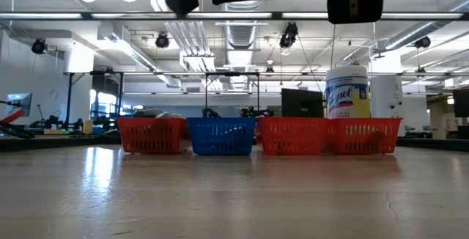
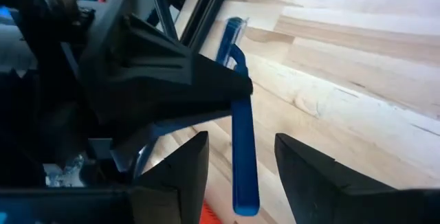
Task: Pick & Place Travel size toiletries
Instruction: Put the blue razor into the middle red basket
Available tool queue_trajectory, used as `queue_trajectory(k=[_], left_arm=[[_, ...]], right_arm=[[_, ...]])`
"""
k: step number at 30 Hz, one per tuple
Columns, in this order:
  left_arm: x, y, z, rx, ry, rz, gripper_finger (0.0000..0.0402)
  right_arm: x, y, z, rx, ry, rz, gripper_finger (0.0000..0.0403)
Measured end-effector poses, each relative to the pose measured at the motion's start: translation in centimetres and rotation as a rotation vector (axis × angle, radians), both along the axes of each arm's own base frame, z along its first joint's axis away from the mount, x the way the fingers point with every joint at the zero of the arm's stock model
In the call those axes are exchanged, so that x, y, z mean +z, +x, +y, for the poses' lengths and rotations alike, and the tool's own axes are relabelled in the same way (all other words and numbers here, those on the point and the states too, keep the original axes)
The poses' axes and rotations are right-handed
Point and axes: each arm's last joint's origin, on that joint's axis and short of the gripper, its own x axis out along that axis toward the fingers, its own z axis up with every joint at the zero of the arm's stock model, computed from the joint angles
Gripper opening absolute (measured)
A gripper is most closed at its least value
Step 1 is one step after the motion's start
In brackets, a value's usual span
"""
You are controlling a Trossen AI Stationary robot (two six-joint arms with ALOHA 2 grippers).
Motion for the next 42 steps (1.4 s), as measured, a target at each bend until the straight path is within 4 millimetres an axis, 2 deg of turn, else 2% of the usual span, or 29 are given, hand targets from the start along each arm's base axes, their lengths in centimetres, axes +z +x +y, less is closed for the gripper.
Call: queue_trajectory(k=[7, 18, 27, 30, 34, 38, 42], left_arm=[[-0.3, 0.2, 0.1, -0.009, 0.015, -0.002, 0.0143], [-0.3, 0.2, 0.3, -0.009, 0.016, -0.001, 0.0063], [-0.4, 0.2, 0.3, -0.007, 0.015, 0.0, 0.0047], [-0.4, 0.2, 0.3, -0.003, 0.017, 0.0, 0.0047], [-0.4, 0.2, 0.4, 0.018, 0.015, 0.006, 0.0046], [-1.1, 0.0, 0.8, 0.104, -0.004, 0.041, 0.0045], [-2.1, -0.5, 1.4, 0.218, -0.039, 0.075, 0.0045]], right_arm=[[0.1, -0.1, 0.1, 0.034, 0.028, 0.003, 0.0027], [0.2, -0.1, 0.2, 0.057, 0.043, -0.002, 0.0028], [0.2, -0.1, 0.2, 0.059, 0.045, -0.005, 0.0033], [0.2, -0.1, 0.2, 0.059, 0.045, -0.007, 0.0053], [0.6, -0.3, 0.1, 0.038, 0.017, -0.024, 0.01], [2.2, -1.2, -0.2, -0.002, -0.049, -0.1, 0.0157], [4.0, -3.1, -0.3, -0.032, -0.102, -0.134, 0.0211]])
